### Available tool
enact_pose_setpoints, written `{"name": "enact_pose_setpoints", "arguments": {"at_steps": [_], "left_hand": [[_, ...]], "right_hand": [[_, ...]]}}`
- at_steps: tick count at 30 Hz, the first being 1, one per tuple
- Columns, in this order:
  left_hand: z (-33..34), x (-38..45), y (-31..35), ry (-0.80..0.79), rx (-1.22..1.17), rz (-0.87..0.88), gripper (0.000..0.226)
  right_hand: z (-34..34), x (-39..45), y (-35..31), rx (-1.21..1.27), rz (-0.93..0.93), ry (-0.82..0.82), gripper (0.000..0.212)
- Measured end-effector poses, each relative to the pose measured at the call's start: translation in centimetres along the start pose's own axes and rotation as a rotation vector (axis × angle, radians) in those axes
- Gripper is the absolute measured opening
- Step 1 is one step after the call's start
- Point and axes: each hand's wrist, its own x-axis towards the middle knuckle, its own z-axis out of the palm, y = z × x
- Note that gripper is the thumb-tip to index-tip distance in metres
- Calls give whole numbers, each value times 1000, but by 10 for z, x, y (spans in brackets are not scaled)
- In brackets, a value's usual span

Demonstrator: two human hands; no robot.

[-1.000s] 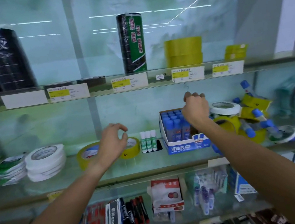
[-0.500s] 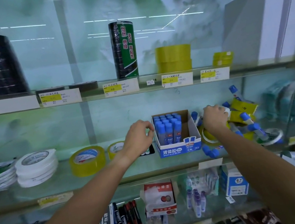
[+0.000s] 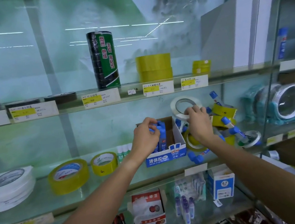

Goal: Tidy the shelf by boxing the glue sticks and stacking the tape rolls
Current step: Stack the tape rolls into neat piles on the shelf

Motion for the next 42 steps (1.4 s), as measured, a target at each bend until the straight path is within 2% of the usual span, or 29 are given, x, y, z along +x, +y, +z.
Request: {"name": "enact_pose_setpoints", "arguments": {"at_steps": [5, 10, 16, 18, 21, 25, 27, 29, 32, 36, 42], "left_hand": [[3, 9, -2, 18, -147, -102, 32], [-10, 12, -5, 139, -236, -112, 41], [-40, 6, -17, 264, -185, -153, 35], [-52, 2, -26, 270, -199, -191, 31], [-71, -3, -43, 253, -335, -317, 27], [-96, -9, -67, 196, -518, -515, 25], [-106, -12, -77, 158, -563, -556, 26], [-119, -17, -84, 133, -563, -578, 25], [-136, -26, -91, 165, -346, -518, 29], [-151, -35, -99, 192, -80, -354, 36], [-176, -45, -110, 254, 25, -308, 26]], "right_hand": [[-14, -8, -19, 203, -215, 46, 30], [-19, -15, -40, 277, -375, 6, 32], [-12, -22, -62, 196, -604, 4, 41], [-11, -28, -73, 261, -640, 25, 34], [-10, -33, -91, 469, -540, -9, 35], [-14, -35, -118, 976, -280, -352, 48], [-14, -36, -132, 1150, -208, -523, 42], [-11, -39, -148, 1223, -212, -593, 33], [-3, -40, -171, 1261, -205, -524, 16], [3, -45, -205, 1318, -156, -560, 19], [12, -54, -252, 1427, 210, -654, 29]]}}
